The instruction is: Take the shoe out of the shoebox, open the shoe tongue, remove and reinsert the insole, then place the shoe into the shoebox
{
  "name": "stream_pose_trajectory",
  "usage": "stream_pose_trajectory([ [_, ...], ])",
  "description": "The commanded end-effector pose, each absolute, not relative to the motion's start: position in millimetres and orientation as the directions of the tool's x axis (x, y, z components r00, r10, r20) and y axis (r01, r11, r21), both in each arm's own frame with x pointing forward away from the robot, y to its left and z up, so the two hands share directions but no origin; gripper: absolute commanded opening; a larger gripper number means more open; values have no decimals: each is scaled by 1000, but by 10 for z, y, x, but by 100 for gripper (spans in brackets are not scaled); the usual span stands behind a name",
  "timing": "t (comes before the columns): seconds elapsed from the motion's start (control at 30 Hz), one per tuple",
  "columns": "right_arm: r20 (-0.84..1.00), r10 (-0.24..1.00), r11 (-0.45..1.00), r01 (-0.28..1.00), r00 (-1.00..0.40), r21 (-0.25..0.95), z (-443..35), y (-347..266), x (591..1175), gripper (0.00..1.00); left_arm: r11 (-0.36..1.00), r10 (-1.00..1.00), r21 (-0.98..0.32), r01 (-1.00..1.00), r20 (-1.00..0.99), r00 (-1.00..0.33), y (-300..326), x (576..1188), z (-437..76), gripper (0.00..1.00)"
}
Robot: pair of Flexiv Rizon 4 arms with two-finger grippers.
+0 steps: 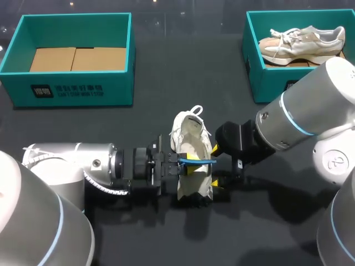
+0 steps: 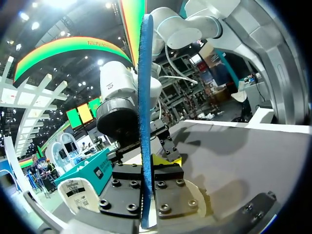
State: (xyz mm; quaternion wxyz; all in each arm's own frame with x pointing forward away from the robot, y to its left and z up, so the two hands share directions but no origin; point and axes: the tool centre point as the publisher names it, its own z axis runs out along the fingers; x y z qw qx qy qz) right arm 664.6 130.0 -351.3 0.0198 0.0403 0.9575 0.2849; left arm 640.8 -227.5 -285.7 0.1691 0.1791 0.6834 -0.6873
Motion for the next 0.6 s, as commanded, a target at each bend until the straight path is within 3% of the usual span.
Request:
stream_pose_trajectory([
  [0.03,-17,90,834,66,-996,548,-3519,1301,6632,100,-10,9,-881,473,-473,-881,-2317,6469,-2929,0],
  [0.6,-17,90,834,66,-996,548,-3519,1301,6632,100,-10,23,-886,463,-463,-886,-2252,6664,-3173,0],
])
